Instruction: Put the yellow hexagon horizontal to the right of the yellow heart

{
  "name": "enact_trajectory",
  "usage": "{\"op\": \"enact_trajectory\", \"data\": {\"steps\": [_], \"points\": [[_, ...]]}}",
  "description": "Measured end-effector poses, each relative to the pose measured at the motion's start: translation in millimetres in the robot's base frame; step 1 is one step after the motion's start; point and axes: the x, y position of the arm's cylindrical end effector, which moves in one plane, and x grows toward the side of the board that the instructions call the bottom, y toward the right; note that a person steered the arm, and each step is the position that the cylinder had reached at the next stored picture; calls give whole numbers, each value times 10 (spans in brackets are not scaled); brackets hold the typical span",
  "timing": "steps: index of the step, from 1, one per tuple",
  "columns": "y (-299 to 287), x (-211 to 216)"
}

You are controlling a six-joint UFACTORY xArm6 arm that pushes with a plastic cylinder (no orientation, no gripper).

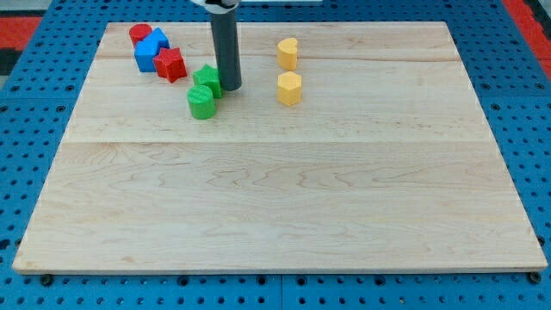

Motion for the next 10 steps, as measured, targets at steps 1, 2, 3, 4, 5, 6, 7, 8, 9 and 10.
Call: {"op": "enact_trajectory", "data": {"steps": [1, 2, 3, 4, 5, 6, 7, 8, 9, 10], "points": [[-31, 119], [-192, 129], [-201, 205], [310, 204], [792, 195], [1094, 80], [1158, -215], [1359, -410], [1515, -524], [1566, -542]]}}
